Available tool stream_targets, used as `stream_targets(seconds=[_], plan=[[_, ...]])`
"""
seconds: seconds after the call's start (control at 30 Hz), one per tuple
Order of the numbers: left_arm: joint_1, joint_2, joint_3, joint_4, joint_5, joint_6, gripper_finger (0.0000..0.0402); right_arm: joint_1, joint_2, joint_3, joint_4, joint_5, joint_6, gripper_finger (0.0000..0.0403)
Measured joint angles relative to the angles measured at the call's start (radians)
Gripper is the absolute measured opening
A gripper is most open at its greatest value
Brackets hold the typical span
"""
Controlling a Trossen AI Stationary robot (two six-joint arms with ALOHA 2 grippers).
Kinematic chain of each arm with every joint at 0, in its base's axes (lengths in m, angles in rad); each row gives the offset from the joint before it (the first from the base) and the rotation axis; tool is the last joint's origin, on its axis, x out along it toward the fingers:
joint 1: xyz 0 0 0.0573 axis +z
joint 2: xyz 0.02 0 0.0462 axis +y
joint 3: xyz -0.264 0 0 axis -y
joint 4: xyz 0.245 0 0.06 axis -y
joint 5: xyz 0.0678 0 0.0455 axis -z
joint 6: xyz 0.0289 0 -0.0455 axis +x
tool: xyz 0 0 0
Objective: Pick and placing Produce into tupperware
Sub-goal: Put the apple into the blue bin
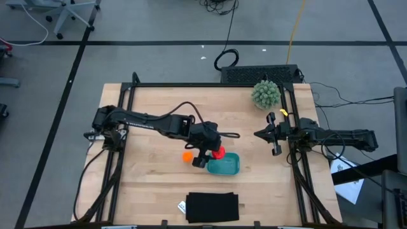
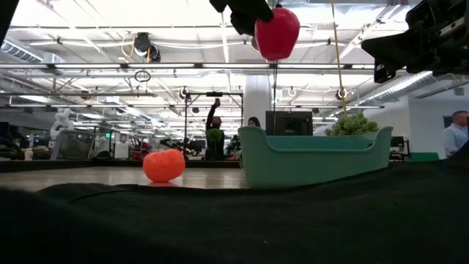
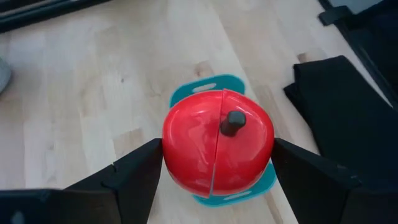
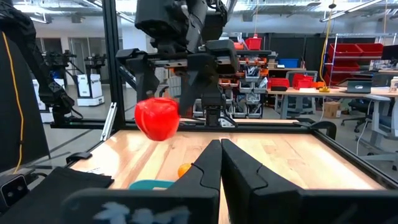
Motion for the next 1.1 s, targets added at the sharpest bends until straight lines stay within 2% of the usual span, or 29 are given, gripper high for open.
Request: stream_targets(seconds=[0.5,0.9,1.1], plan=[[0.032,0.005,0.000,0.108,0.045,0.059,0.0296,0.000,0.000,0.000,0.001,0.000,-0.001,0.0000],[0.000,0.155,-0.001,0.114,0.047,0.209,0.0296,0.000,0.002,0.000,-0.006,0.000,-0.001,0.0000],[-0.002,0.196,-0.001,0.098,0.089,0.299,0.0296,0.000,0.003,0.000,-0.009,0.000,-0.005,0.0000]])
